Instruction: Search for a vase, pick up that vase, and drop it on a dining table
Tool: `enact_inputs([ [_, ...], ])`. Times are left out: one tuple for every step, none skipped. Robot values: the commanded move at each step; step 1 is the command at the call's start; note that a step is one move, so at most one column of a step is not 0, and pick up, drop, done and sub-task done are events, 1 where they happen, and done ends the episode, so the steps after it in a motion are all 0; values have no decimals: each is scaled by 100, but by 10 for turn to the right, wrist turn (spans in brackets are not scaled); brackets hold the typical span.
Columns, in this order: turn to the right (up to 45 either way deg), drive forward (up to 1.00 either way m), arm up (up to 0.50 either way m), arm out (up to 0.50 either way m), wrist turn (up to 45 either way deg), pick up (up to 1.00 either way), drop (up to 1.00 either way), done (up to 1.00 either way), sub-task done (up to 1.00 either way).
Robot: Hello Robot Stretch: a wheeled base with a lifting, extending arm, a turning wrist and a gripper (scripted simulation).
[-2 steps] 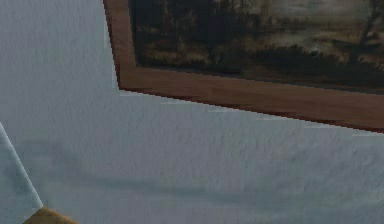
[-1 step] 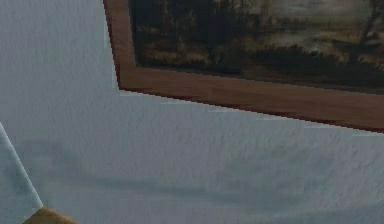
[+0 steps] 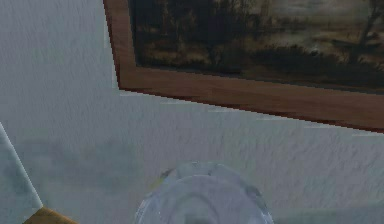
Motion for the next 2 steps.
enact_inputs([
  [-450,0,0,0,0,0,0,0,0],
  [-450,0,0,0,0,0,0,0,0],
])
